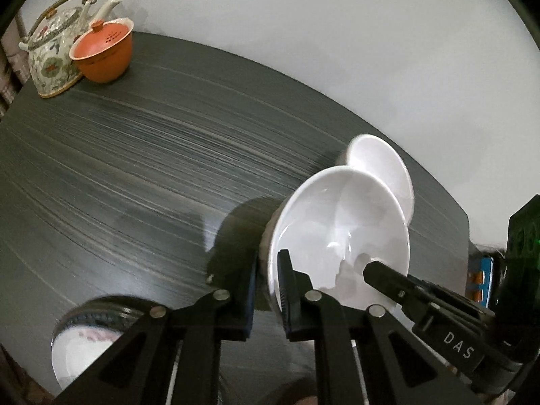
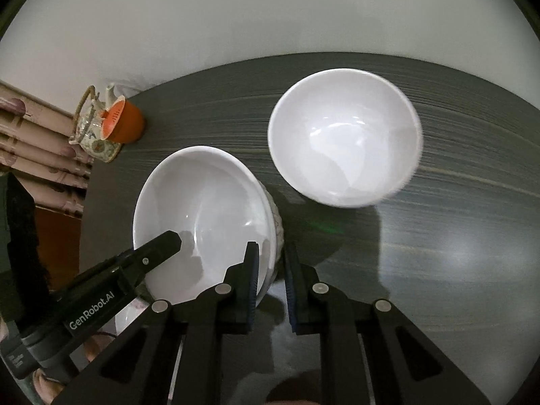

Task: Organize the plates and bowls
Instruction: 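Carry the white bowl with the right tool over the pink bowl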

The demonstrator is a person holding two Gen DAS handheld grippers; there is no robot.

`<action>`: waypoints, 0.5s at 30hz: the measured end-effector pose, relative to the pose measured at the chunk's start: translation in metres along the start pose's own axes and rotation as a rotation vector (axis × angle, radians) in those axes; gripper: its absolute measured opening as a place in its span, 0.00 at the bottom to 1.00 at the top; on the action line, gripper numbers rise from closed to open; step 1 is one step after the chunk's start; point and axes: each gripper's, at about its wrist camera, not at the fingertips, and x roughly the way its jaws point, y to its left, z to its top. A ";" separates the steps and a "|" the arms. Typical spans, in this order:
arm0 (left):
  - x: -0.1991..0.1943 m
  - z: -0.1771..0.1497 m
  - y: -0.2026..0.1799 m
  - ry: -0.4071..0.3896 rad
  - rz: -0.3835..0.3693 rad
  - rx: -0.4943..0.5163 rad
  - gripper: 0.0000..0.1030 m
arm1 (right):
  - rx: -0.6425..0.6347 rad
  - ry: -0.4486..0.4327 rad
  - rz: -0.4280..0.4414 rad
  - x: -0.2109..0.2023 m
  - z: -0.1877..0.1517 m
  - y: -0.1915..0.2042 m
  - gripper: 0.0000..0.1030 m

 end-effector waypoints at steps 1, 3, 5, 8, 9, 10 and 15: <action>-0.003 -0.006 -0.007 -0.002 0.000 0.014 0.12 | 0.001 -0.004 -0.003 -0.006 -0.004 -0.002 0.14; -0.009 -0.014 -0.009 0.003 -0.005 0.026 0.12 | 0.006 -0.014 -0.008 -0.017 -0.012 -0.007 0.14; -0.018 -0.024 -0.015 0.006 -0.015 0.043 0.12 | 0.009 -0.026 -0.014 -0.026 -0.019 -0.014 0.14; -0.028 -0.031 -0.022 0.009 -0.027 0.061 0.12 | 0.029 -0.039 -0.018 -0.039 -0.031 -0.026 0.14; -0.032 -0.036 -0.026 0.008 -0.031 0.071 0.12 | 0.037 -0.043 -0.018 -0.044 -0.036 -0.030 0.14; -0.036 -0.040 -0.028 0.007 -0.034 0.077 0.12 | 0.047 -0.047 -0.017 -0.049 -0.041 -0.035 0.14; -0.057 -0.057 -0.034 0.007 -0.043 0.114 0.12 | 0.074 -0.061 -0.013 -0.072 -0.066 -0.046 0.15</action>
